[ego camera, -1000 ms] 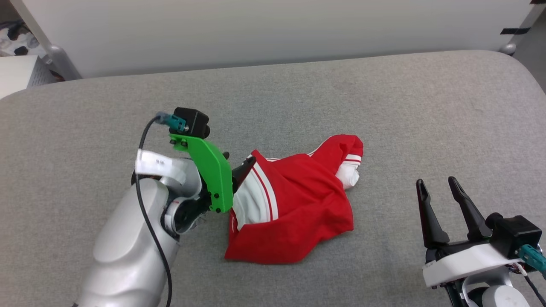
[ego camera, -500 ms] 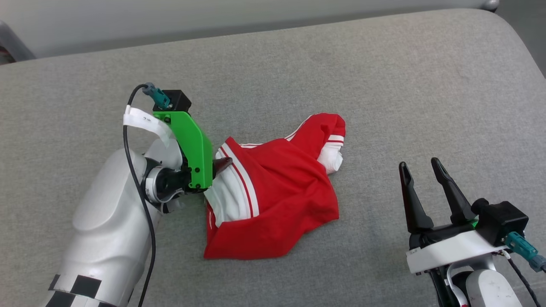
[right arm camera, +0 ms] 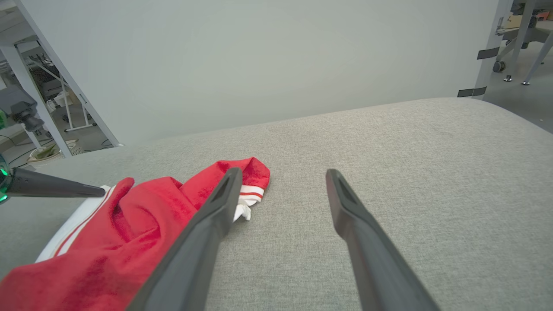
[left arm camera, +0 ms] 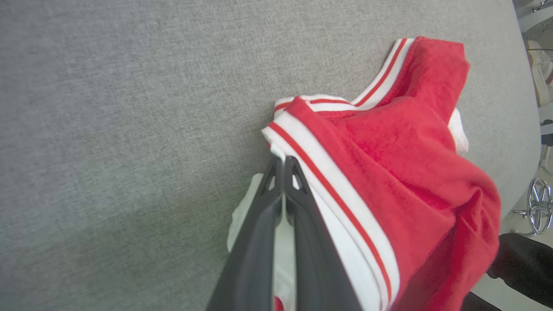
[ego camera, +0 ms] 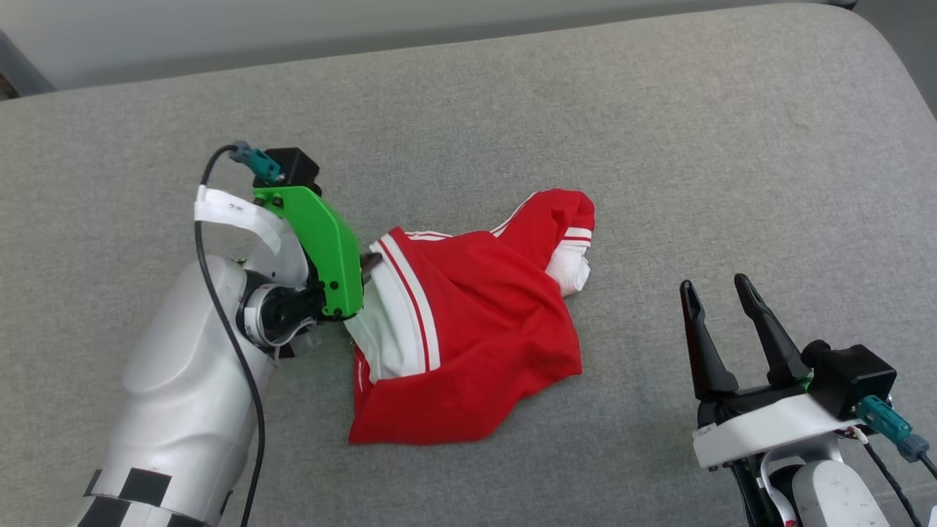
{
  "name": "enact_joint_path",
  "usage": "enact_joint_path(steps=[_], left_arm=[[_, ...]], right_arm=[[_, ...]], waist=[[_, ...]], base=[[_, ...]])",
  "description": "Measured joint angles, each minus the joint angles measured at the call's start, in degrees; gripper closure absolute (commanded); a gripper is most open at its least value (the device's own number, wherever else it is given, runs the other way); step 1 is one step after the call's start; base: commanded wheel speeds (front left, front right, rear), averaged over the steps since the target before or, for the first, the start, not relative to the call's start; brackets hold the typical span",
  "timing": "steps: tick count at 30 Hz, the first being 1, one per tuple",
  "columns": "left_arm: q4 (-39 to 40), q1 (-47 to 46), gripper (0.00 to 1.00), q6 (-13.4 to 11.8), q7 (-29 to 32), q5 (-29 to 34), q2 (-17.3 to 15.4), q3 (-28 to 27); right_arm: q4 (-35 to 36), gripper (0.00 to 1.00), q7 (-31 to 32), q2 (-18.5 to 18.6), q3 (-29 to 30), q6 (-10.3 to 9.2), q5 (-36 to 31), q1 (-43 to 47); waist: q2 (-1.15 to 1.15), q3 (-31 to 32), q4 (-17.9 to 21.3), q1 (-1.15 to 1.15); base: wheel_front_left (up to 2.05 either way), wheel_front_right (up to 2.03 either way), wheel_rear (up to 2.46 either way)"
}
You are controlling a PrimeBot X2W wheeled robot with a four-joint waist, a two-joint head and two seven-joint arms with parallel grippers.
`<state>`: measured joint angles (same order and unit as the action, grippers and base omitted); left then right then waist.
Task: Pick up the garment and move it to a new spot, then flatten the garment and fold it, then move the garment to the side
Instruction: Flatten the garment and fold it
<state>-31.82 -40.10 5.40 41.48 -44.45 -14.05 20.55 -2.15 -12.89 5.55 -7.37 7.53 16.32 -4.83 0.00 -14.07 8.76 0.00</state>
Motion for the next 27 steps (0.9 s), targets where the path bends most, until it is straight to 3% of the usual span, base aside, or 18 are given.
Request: enact_joint_path(steps=[5, 12, 18, 22, 27], left_arm=[[2.35, 0.05, 1.00, 0.75, -6.53, 1.24, -1.29, -0.31], [12.20, 1.19, 1.00, 1.21, -11.79, 3.41, -4.89, -0.52], [18.96, 1.47, 1.00, -1.26, -13.84, 6.73, -8.91, -2.40], [18.40, 0.41, 1.00, -3.13, -15.16, 10.00, -11.49, -3.01], [11.93, -3.91, 1.00, -4.34, -16.18, 15.49, -14.75, -2.00]], right_arm=[[-0.41, 0.00, 0.03, 0.07, 0.60, 0.00, -0.08, 0.12], [-0.09, 0.00, 0.21, 0.15, 2.44, 0.00, -0.10, 1.93], [0.81, 0.00, 0.56, -0.02, 1.94, 0.00, -0.54, 2.06], [0.91, 0.00, 0.56, -0.24, 0.91, 0.00, -0.54, 1.36], [0.49, 0.00, 0.45, -0.62, -0.19, 0.00, -0.53, -0.47]], waist=[[0.00, 2.03, -0.81, 0.00], [0.00, 4.84, -3.28, 0.00], [0.00, 5.21, -5.37, 0.00], [0.00, 3.97, -5.41, 0.00], [0.00, 1.18, -4.33, 0.00]], base=[[0.00, 0.00, 0.00], [0.00, 0.00, 0.00], [0.00, 0.00, 0.00], [0.00, 0.00, 0.00], [0.00, 0.00, 0.00]])
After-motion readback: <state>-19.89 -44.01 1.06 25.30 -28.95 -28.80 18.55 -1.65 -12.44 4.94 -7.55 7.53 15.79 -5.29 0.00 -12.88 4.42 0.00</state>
